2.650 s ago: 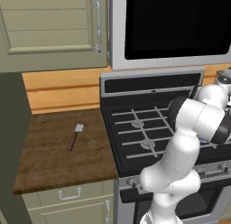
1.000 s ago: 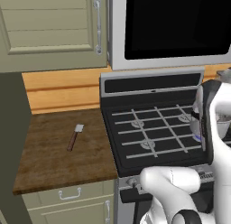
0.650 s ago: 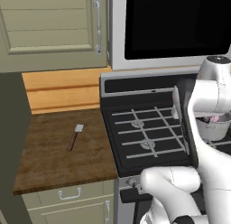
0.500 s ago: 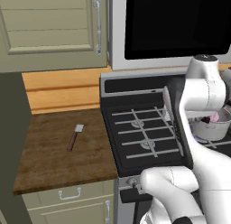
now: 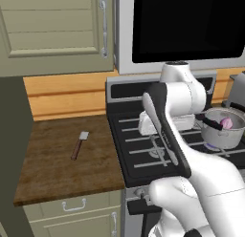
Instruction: Put the eggplant and onion in the pot. Retrieve the spatula and lightly stir the vegetables in the pot.
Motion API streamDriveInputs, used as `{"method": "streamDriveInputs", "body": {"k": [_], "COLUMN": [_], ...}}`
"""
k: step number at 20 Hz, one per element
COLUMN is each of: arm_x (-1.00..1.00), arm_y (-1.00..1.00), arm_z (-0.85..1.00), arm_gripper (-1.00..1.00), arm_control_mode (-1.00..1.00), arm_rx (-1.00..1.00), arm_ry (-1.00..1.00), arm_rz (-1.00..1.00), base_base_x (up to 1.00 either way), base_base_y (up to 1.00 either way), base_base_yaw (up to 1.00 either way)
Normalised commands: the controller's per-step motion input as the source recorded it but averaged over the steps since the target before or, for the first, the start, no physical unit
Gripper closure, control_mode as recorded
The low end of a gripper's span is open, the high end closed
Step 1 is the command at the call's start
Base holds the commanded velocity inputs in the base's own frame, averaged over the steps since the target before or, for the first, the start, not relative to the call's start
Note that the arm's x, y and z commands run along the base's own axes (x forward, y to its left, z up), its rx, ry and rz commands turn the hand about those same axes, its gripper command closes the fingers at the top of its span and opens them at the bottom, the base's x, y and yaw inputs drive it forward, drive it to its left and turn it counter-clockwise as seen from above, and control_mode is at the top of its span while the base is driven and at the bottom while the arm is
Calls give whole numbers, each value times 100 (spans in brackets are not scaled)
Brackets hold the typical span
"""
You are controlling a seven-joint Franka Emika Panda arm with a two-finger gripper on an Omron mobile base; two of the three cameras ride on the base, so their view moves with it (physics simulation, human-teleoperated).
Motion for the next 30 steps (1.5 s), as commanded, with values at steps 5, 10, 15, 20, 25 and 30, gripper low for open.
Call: {"method": "streamDriveInputs", "body": {"k": [5,10,15,20,25,30], "arm_x": [25,40,51,57,34,26], "arm_y": [100,99,88,63,47,27], "arm_z": [-37,-39,-19,-17,-32,-38], "arm_gripper": [-100,-100,-100,-100,-100,-100], "arm_control_mode": [-100,-100,-100,-100,-100,-100], "arm_rx": [13,4,-10,-8,-8,-7], "arm_ry": [10,7,17,15,5,0], "arm_rz": [0,0,-7,-10,-8,-10], "base_base_x": [0,0,0,0,0,0], "base_base_y": [0,0,0,0,0,0], "base_base_yaw": [0,0,0,0,0,0]}}
